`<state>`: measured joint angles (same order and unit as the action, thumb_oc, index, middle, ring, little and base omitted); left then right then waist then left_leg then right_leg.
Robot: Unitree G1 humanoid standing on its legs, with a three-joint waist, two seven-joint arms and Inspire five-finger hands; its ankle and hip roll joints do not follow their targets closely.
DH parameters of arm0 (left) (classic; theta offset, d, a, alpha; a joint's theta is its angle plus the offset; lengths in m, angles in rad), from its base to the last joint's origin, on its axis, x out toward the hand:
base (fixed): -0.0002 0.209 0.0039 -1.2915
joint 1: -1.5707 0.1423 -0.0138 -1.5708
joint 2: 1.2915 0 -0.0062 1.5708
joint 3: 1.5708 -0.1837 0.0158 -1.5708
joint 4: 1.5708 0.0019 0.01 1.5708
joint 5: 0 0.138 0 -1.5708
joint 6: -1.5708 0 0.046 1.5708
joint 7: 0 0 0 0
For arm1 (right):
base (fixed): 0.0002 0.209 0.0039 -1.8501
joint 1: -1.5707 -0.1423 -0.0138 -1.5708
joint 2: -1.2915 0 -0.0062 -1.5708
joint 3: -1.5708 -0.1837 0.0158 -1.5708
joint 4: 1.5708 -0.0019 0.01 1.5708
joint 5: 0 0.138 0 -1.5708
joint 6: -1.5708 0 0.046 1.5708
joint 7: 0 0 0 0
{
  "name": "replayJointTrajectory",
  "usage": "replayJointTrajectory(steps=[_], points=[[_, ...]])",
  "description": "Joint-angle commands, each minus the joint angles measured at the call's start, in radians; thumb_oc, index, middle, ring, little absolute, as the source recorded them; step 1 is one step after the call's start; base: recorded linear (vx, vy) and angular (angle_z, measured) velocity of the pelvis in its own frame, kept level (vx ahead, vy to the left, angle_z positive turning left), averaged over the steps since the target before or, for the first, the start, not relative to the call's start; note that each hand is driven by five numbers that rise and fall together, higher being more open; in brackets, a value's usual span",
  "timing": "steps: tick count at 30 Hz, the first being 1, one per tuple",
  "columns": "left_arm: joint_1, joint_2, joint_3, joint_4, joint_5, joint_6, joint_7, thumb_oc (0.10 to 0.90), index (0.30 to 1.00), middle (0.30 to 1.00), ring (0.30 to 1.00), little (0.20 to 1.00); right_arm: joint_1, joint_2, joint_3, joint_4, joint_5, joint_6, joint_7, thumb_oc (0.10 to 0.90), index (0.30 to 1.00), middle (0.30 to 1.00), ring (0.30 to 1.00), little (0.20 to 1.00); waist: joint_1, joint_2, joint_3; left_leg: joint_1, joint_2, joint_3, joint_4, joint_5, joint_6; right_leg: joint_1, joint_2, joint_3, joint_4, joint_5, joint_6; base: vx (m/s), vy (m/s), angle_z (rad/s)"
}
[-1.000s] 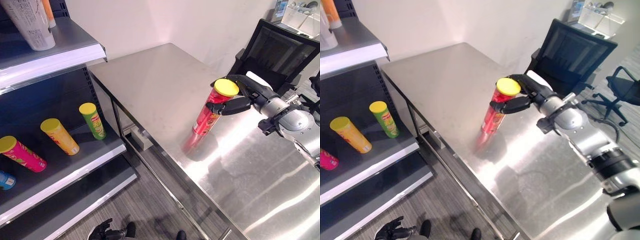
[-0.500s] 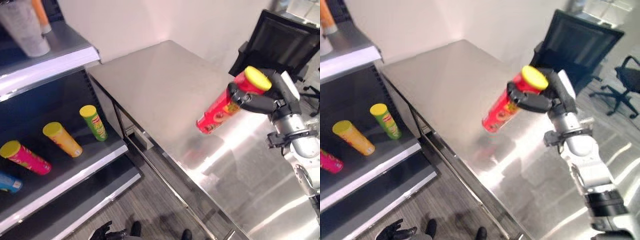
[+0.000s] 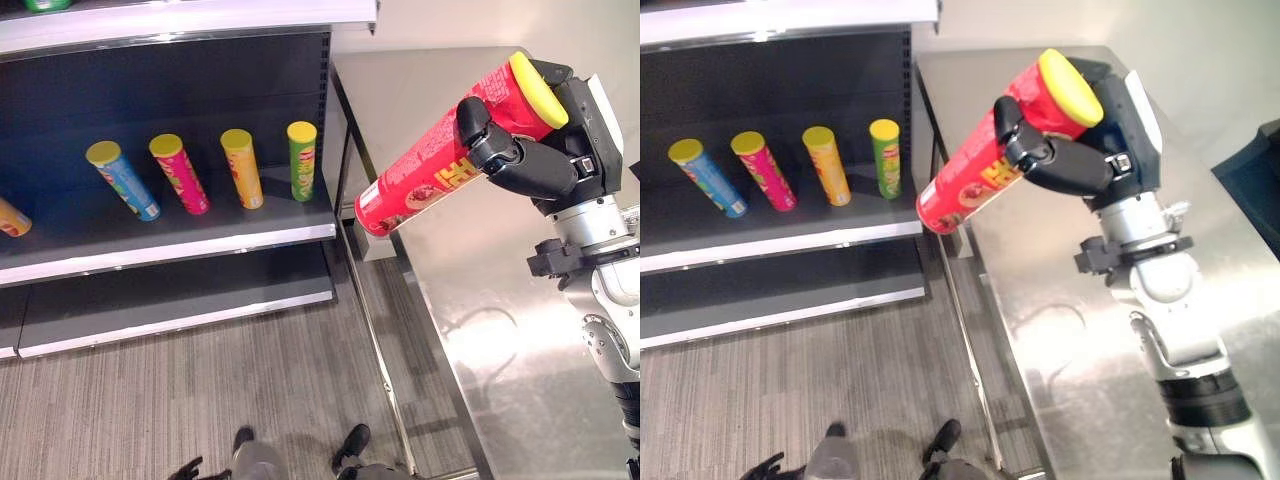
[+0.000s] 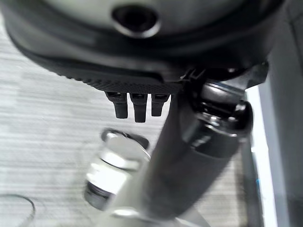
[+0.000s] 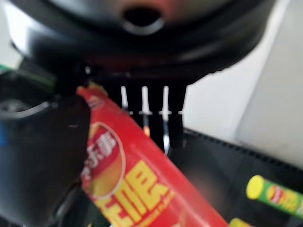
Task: Put the goods on the table back onto the shelves and tidy them up.
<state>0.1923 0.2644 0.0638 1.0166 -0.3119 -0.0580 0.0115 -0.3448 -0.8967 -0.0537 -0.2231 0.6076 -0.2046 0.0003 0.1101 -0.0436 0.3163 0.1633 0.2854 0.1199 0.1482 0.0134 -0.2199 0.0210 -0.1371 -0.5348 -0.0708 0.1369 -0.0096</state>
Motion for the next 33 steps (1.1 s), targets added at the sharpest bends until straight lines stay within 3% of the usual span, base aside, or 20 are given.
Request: replayJointTrajectory(steps=[1,2,4,5,6,8,9,11,12,14,15,18,20,22,24,25,28,30,31,33], points=[[-0.022,0.036,-0.054,-0.072,0.02,-0.036,-0.019,0.8,0.9,0.9,0.9,0.9,-0.094,-0.027,-0.084,-0.079,0.039,-0.111,0.007,0.4,0.3,0.3,0.3,0.3,-0.034,0.006,-0.148,-0.031,-0.025,-0.017,-0.034,-0.095,0.046,-0.029,-0.055,0.042,-0.005,-0.083,0.158,-0.21,0.41,0.86],[-0.018,0.034,-0.062,-0.08,0.032,-0.033,-0.024,0.8,0.9,0.9,0.9,0.9,-0.083,-0.018,-0.092,-0.085,0.041,-0.112,0.008,0.4,0.3,0.3,0.3,0.3,-0.033,0.007,-0.153,-0.019,-0.05,0.019,-0.094,-0.102,0.059,-0.053,-0.079,0.025,-0.001,-0.043,0.163,-0.32,0.563,0.62],[-0.033,0.048,-0.081,-0.09,0.065,-0.038,-0.032,0.8,0.9,0.9,0.9,0.9,-0.066,0.017,-0.095,-0.08,0.002,-0.098,0.003,0.4,0.3,0.3,0.3,0.3,-0.035,0.021,-0.147,0.005,-0.132,0.037,-0.235,-0.112,0.086,-0.13,-0.145,0.033,-0.002,0.06,0.221,-0.38,0.575,0.13],[-0.033,0.049,-0.081,-0.09,0.065,-0.038,-0.032,0.8,0.9,0.9,0.9,0.9,-0.066,0.019,-0.096,-0.081,0.001,-0.098,0.002,0.4,0.3,0.3,0.3,0.3,-0.035,0.019,-0.148,0.004,-0.135,0.037,-0.235,-0.112,0.088,-0.133,-0.149,0.035,-0.002,0.062,0.223,-0.42,0.55,0.48],[-0.038,0.056,-0.072,-0.087,0.076,-0.05,-0.021,0.8,0.9,0.9,0.9,0.9,-0.069,0.044,-0.062,-0.083,-0.045,-0.082,0.001,0.4,0.3,0.3,0.3,0.3,-0.027,0.006,-0.133,-0.016,-0.201,0.031,-0.235,-0.136,0.12,-0.168,-0.193,0.07,-0.012,0.112,0.255,-0.33,0.36,0.5],[-0.039,0.063,-0.072,-0.084,0.084,-0.054,-0.016,0.8,0.9,0.9,0.9,0.9,-0.071,0.061,-0.045,-0.086,-0.059,-0.079,0.001,0.4,0.3,0.3,0.3,0.3,-0.029,0.002,-0.12,-0.021,-0.21,0.029,-0.235,-0.13,0.128,-0.178,-0.201,0.095,-0.01,0.131,0.26,-0.32,0.314,-0.02],[-0.054,0.086,-0.059,-0.079,0.085,-0.058,-0.009,0.8,0.9,0.9,0.9,0.9,-0.071,0.075,-0.001,-0.101,-0.115,-0.072,0.011,0.4,0.3,0.3,0.3,0.3,-0.039,0.003,-0.085,-0.057,-0.235,0.005,-0.235,-0.097,0.164,-0.206,-0.145,0.279,0.088,0.058,0.238,-0.34,0.29,-0.18],[-0.05,0.095,-0.064,-0.064,0.099,-0.053,-0.017,0.8,0.9,0.9,0.9,0.9,-0.06,0.03,0.041,-0.134,-0.195,-0.061,0.043,0.4,0.3,0.3,0.3,0.3,-0.028,0.016,-0.086,-0.105,-0.25,-0.039,-0.231,-0.055,0.194,-0.162,-0.028,0.338,0.257,-0.115,0.177,-0.3,0.242,0.48],[-0.05,0.094,-0.065,-0.064,0.098,-0.052,-0.019,0.8,0.9,0.9,0.9,0.9,-0.055,0.021,0.044,-0.138,-0.211,-0.063,0.047,0.4,0.3,0.3,0.3,0.3,-0.027,0.015,-0.088,-0.113,-0.255,-0.05,-0.228,-0.051,0.196,-0.148,0.003,0.343,0.268,-0.145,0.167,-0.1,0.046,0.44],[-0.044,0.089,-0.077,-0.069,0.097,-0.053,-0.024,0.8,0.9,0.9,0.9,0.9,-0.049,0.007,0.057,-0.137,-0.244,-0.061,0.047,0.4,0.3,0.3,0.3,0.3,-0.021,-0.003,-0.091,-0.123,-0.28,-0.084,-0.222,-0.051,0.197,-0.096,0.057,0.367,0.198,-0.175,0.135,0.01,-0.042,0.36],[-0.045,0.087,-0.075,-0.069,0.094,-0.052,-0.025,0.8,0.9,0.9,0.9,0.9,-0.058,0.014,0.072,-0.14,-0.253,-0.066,0.046,0.4,0.3,0.3,0.3,0.3,-0.022,-0.006,-0.092,-0.129,-0.287,-0.106,-0.222,-0.049,0.197,-0.1,0.076,0.39,0.177,-0.167,0.137,0.06,-0.072,0.78],[-0.045,0.059,-0.092,-0.086,0.075,-0.056,-0.022,0.8,0.9,0.9,0.9,0.9,-0.073,0.013,0.113,-0.129,-0.287,-0.068,0.026,0.4,0.3,0.3,0.3,0.3,-0.031,-0.013,-0.094,-0.173,-0.307,-0.137,-0.129,-0.082,0.195,-0.069,0.082,0.415,0.1,-0.141,0.127,0.08,-0.031,0.43],[-0.061,0.051,-0.123,-0.117,0.073,-0.056,-0.018,0.8,0.9,0.9,0.9,0.9,-0.068,0.002,0.118,-0.121,-0.315,-0.065,0.01,0.4,0.3,0.3,0.3,0.3,-0.04,-0.009,-0.068,-0.254,-0.295,-0.108,-0.006,-0.094,0.162,-0.041,0.057,0.387,0.074,-0.146,0.117,-0.01,0.082,0.66],[-0.057,0.042,-0.128,-0.139,0.056,-0.054,-0.016,0.8,0.9,0.9,0.9,0.9,-0.075,-0.002,0.128,-0.109,-0.353,-0.055,-0.009,0.4,0.3,0.3,0.3,0.3,-0.039,-0.006,-0.071,-0.279,-0.237,-0.09,-0.014,-0.077,0.149,-0.019,0.036,0.375,0.042,-0.142,0.128,0.03,0.139,0.89],[-0.056,0.042,-0.128,-0.14,0.056,-0.053,-0.016,0.8,0.9,0.9,0.9,0.9,-0.075,-0.002,0.129,-0.109,-0.354,-0.055,-0.01,0.4,0.3,0.3,0.3,0.3,-0.039,-0.006,-0.071,-0.277,-0.236,-0.09,-0.016,-0.077,0.148,-0.017,0.037,0.375,0.039,-0.141,0.127,0.06,0.137,0.19],[-0.062,0.053,-0.141,-0.136,0.069,-0.057,-0.003,0.8,0.9,0.9,0.9,0.9,-0.089,0.019,0.144,-0.092,-0.39,-0.054,-0.039,0.4,0.3,0.3,0.3,0.3,-0.031,-0.006,-0.078,-0.316,-0.133,-0.127,-0.081,0.009,0.123,-0.018,-0.003,0.374,0.035,-0.154,0.146,0.16,0.323,0.0],[-0.063,0.063,-0.145,-0.123,0.094,-0.051,0.009,0.8,0.9,0.9,0.9,0.9,-0.064,0.026,0.128,-0.073,-0.438,-0.048,-0.073,0.4,0.3,0.3,0.3,0.3,-0.033,0.013,-0.094,-0.331,-0.052,-0.139,-0.201,0.075,0.093,0.0,-0.035,0.378,0.034,-0.191,0.165,0.22,0.355,0.09],[-0.06,0.059,-0.152,-0.119,0.104,-0.053,0.013,0.8,0.9,0.9,0.9,0.9,-0.032,0.038,0.112,-0.084,-0.454,-0.042,-0.066,0.4,0.3,0.3,0.3,0.3,-0.036,0.047,-0.126,-0.31,-0.049,-0.138,-0.235,0.09,0.064,0.027,-0.052,0.368,0.021,-0.184,0.182,0.25,0.417,0.01],[-0.058,0.055,-0.156,-0.125,0.112,-0.053,0.011,0.8,0.9,0.9,0.9,0.9,-0.008,0.044,0.096,-0.088,-0.475,-0.028,-0.071,0.4,0.3,0.3,0.3,0.3,-0.039,0.057,-0.142,-0.305,-0.073,-0.136,-0.231,0.084,0.059,0.042,-0.09,0.359,0.012,-0.166,0.195,0.27,0.469,0.03],[-0.062,0.069,-0.158,-0.13,0.134,-0.053,0.011,0.8,0.9,0.9,0.9,0.9,0.007,0.079,0.088,-0.104,-0.518,-0.02,-0.075,0.4,0.3,0.3,0.3,0.3,-0.037,0.059,-0.146,-0.274,-0.134,-0.125,-0.217,0.051,0.085,0.035,-0.161,0.37,0.048,-0.129,0.211,0.25,0.543,0.04]])
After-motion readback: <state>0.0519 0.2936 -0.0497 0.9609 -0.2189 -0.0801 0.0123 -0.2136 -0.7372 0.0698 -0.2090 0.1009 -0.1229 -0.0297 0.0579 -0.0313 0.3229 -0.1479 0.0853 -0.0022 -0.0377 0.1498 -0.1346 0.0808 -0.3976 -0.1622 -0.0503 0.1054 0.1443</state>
